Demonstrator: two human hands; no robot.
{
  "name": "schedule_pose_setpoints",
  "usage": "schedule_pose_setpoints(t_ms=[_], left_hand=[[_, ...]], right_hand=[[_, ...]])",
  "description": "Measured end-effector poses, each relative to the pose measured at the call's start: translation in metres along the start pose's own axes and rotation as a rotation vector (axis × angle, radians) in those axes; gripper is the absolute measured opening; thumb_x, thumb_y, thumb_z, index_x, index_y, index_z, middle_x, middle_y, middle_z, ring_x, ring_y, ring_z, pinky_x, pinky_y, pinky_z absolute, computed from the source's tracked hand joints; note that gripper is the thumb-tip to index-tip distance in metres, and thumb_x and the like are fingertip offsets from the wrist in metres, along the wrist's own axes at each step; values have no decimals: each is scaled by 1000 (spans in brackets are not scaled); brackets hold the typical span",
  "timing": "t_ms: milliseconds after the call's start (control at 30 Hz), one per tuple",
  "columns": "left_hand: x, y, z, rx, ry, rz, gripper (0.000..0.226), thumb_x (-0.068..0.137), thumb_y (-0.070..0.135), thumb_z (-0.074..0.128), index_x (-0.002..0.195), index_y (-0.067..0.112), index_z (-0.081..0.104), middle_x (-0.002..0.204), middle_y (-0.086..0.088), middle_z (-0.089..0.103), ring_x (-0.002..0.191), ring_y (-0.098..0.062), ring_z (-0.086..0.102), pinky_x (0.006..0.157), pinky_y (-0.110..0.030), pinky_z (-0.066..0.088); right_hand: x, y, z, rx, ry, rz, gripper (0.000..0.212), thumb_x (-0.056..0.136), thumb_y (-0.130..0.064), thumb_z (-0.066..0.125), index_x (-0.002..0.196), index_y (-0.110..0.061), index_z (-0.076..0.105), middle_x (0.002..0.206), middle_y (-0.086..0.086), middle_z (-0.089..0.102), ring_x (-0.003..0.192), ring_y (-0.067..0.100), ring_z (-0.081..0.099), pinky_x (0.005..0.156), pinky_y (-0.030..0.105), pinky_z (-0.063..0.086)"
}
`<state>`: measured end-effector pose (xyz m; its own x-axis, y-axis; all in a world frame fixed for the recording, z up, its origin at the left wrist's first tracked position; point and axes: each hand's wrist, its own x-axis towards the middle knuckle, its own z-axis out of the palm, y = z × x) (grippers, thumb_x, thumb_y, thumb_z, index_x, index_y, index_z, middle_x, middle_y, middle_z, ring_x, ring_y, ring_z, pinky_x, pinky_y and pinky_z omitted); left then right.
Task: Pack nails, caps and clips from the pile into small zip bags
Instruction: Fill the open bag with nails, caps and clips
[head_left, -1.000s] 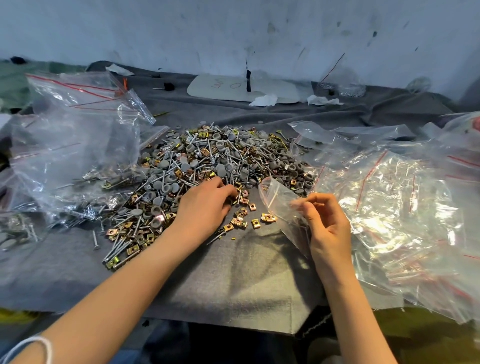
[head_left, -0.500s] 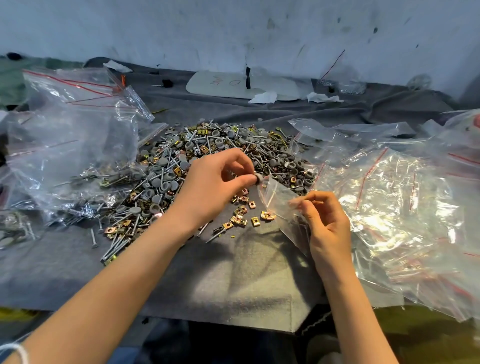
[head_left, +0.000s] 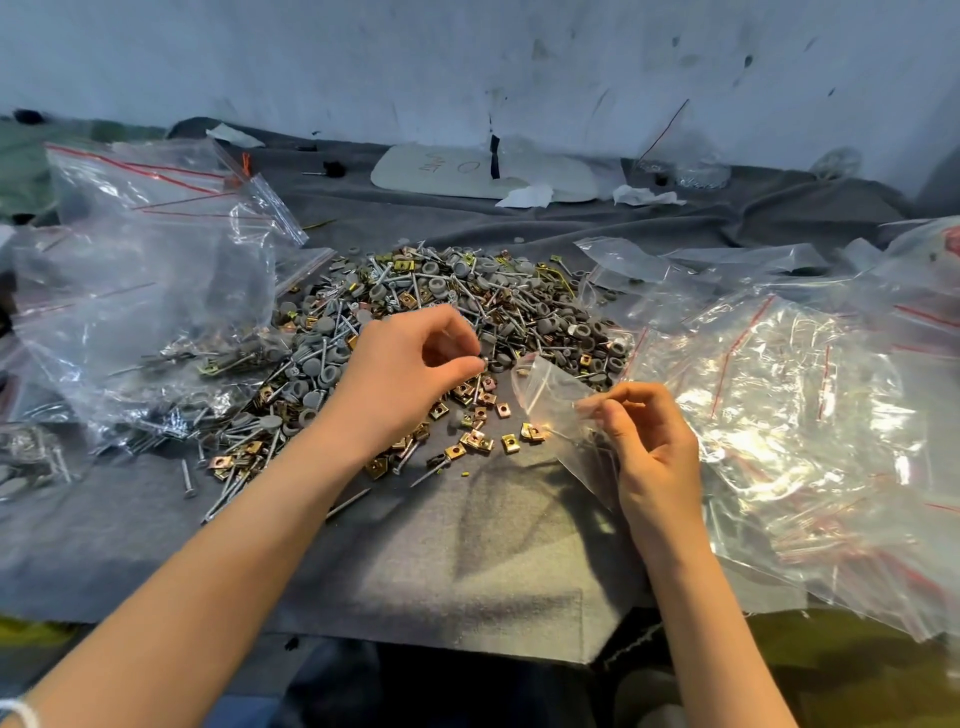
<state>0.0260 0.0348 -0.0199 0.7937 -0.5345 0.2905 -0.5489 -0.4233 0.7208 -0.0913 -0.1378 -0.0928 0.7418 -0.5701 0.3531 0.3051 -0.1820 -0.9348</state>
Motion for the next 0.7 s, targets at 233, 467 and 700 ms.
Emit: schedule_pose_setpoints(t_ms=[233, 467, 700], left_hand=[[-2, 30, -4, -33, -158, 135, 14, 82, 5, 73, 90, 17, 76, 93, 3, 73, 86, -8, 67, 84, -21, 53], [-4, 30, -1, -180, -197, 122, 25, 86, -1, 68, 102, 17, 70, 92, 6, 71, 86, -2, 68, 81, -13, 53], [-5, 25, 2, -237, -123, 107, 29, 87, 11, 70, 111, 27, 65, 93, 8, 74, 86, 0, 69, 78, -12, 52]], right_hand=[[1, 0, 1, 9, 5, 7, 17, 94, -1, 54, 89, -18, 57, 88, 7, 69, 84, 11, 66, 75, 18, 49], [1, 1, 0, 16, 11, 11, 16, 94, -1, 53, 89, -16, 57, 86, 4, 70, 84, 12, 66, 77, 19, 49], [0, 1, 0, 21, 16, 10, 16, 94, -2, 54, 89, -17, 56, 87, 8, 70, 84, 12, 66, 78, 20, 50]])
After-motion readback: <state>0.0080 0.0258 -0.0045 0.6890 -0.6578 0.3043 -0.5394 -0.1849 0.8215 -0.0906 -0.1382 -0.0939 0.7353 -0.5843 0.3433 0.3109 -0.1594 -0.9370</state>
